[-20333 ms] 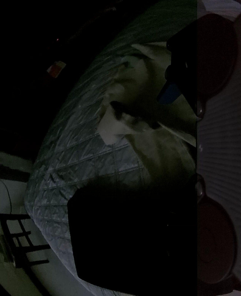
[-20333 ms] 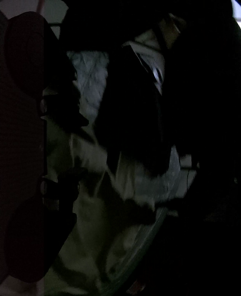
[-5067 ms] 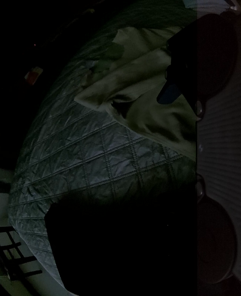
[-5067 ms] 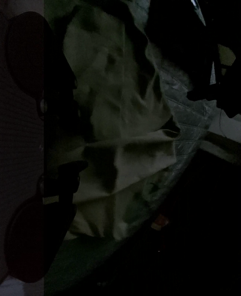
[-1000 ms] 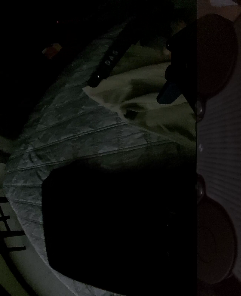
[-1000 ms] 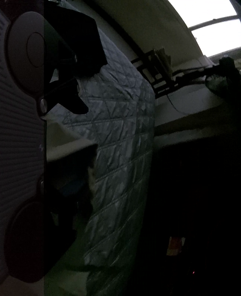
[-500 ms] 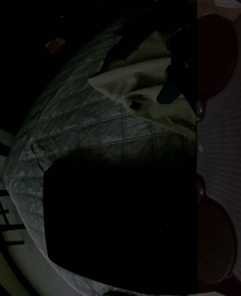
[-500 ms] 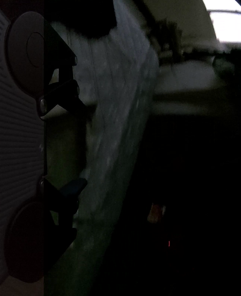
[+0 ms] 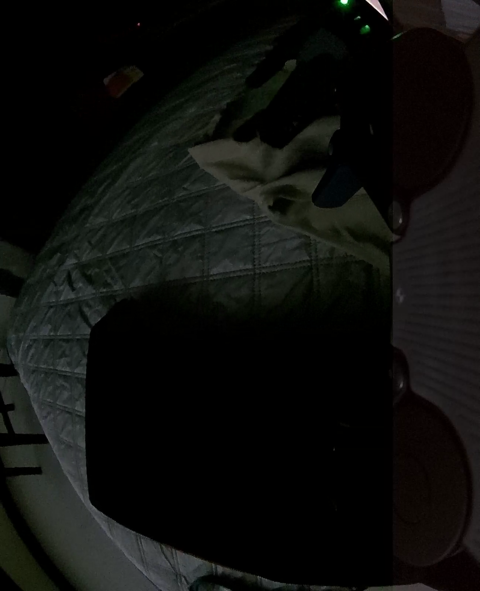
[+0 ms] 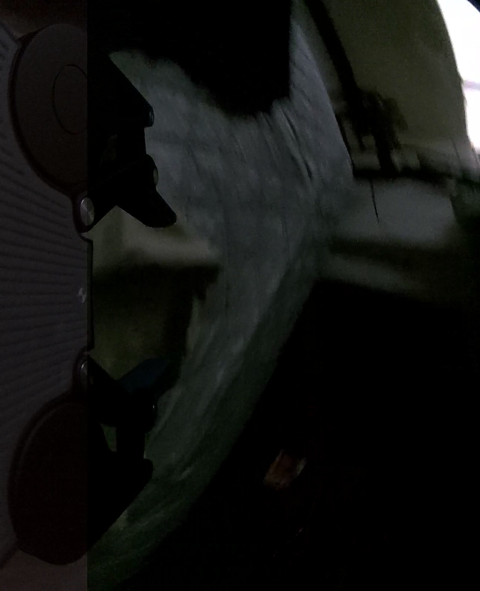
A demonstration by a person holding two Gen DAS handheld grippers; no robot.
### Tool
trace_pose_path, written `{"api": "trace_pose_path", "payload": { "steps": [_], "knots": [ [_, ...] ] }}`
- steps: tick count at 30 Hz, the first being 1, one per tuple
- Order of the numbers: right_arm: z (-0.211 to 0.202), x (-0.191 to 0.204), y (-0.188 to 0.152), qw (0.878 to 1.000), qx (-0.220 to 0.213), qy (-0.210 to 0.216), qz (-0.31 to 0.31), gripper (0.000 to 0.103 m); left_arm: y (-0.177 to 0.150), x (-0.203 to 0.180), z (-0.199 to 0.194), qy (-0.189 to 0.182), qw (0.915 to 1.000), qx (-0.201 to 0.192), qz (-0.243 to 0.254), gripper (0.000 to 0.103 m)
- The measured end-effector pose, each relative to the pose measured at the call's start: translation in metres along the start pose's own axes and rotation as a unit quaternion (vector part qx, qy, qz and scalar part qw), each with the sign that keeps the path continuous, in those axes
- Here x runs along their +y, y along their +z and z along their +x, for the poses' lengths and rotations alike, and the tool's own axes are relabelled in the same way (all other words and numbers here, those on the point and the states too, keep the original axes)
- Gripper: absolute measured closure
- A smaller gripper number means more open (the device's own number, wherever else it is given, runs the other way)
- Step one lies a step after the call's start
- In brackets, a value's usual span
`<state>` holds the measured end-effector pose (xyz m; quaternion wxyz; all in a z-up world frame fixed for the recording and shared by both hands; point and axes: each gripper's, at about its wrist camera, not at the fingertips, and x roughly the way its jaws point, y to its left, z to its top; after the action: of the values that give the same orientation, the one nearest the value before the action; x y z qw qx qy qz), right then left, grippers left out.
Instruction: Fold clothes
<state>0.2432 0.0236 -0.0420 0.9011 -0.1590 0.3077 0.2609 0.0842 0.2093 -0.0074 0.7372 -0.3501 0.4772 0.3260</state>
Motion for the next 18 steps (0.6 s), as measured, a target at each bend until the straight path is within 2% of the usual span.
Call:
{"api": "trace_pose_path", "payload": {
  "steps": [2,3,5,6,8,10,11,13,14,15,18],
  "knots": [
    [0.004,0.000,-0.001,1.000,0.010,-0.010,-0.018,0.020,0.000,0.001,0.001,0.003,1.0000,0.000,-0.003,0.001],
    [0.009,0.003,-0.003,0.998,0.019,-0.028,-0.050,0.021,0.001,0.003,0.000,0.004,1.0000,-0.001,-0.005,0.001],
    [0.014,0.001,-0.002,0.992,0.022,-0.096,-0.079,0.021,0.002,0.005,-0.001,0.006,0.9999,-0.003,-0.009,0.001],
    [0.011,-0.007,0.000,0.992,0.021,-0.111,-0.059,0.021,0.003,0.006,-0.001,0.007,0.9999,-0.004,-0.012,0.001],
    [-0.004,-0.029,0.005,0.996,0.008,-0.083,0.031,0.027,0.006,0.008,-0.003,0.007,0.9998,-0.007,-0.017,0.001],
    [-0.031,-0.035,0.004,0.998,-0.023,-0.030,0.059,0.029,0.008,0.010,-0.005,0.009,0.9997,-0.012,-0.020,0.001],
    [-0.044,-0.028,-0.001,0.999,-0.034,-0.008,0.039,0.032,0.009,0.012,-0.006,0.010,0.9996,-0.015,-0.021,0.001],
    [-0.061,-0.012,-0.011,0.999,-0.030,0.026,0.000,0.053,0.011,0.014,-0.008,0.013,0.9994,-0.019,-0.024,0.001],
    [-0.064,-0.004,-0.017,0.999,-0.019,0.043,-0.010,0.073,0.012,0.016,-0.009,0.013,0.9993,-0.021,-0.027,0.001],
    [-0.066,0.004,-0.023,0.998,-0.008,0.061,-0.020,0.082,0.013,0.017,-0.009,0.014,0.9992,-0.023,-0.029,0.001],
    [-0.059,0.021,-0.037,0.994,0.027,0.092,-0.046,0.081,0.014,0.018,-0.009,0.017,0.9991,-0.024,-0.031,0.001]
  ]
}}
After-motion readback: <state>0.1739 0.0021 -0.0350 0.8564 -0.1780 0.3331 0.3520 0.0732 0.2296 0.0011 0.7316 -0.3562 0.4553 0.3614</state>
